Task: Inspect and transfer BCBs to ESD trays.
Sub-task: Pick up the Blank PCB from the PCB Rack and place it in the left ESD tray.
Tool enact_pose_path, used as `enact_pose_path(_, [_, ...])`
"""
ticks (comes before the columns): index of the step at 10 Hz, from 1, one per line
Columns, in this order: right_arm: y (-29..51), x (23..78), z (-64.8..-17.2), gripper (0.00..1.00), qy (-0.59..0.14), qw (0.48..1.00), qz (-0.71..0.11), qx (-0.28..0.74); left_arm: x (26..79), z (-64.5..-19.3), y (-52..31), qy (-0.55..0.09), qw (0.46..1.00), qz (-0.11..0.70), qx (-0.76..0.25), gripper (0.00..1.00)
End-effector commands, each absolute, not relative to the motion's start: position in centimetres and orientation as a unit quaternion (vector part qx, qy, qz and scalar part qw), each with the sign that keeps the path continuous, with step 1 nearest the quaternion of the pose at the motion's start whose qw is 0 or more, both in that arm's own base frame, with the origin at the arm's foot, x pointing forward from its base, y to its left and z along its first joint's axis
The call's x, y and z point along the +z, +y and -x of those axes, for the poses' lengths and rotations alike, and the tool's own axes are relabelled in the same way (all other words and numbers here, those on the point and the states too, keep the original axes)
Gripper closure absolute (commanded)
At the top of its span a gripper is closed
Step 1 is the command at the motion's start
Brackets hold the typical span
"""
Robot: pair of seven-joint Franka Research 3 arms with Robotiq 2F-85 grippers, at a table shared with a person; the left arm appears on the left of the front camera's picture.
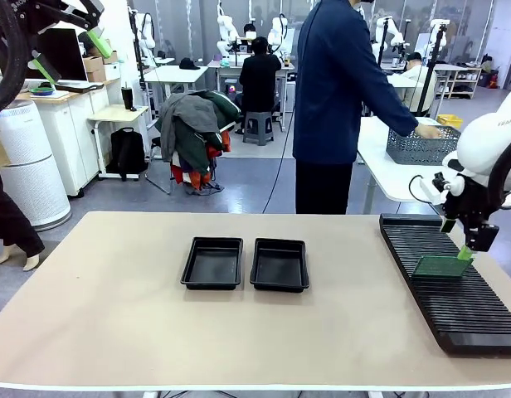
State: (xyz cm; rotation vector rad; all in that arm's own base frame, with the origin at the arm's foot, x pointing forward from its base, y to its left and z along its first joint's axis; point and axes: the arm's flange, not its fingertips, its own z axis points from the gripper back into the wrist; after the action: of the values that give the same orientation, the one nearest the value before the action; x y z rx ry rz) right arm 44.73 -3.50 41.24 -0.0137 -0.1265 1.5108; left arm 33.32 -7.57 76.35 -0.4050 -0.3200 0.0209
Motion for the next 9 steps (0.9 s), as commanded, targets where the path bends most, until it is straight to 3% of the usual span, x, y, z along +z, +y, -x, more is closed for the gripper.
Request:
enact_pose_path(1, [-3.8,39.3,-45.2,0.0,-0.045,0.728,0.019,0.684,76.2,-33.3,-7.5,-0.158,0.967,0.199,0.006,0.0])
enact_pose_path(9, [-5.0,36.6,-45.9,0.0,-0.059,0.729,0.004,0.682,76.2,-33.3,-7.5,-0.158,0.967,0.199,0.006,0.0])
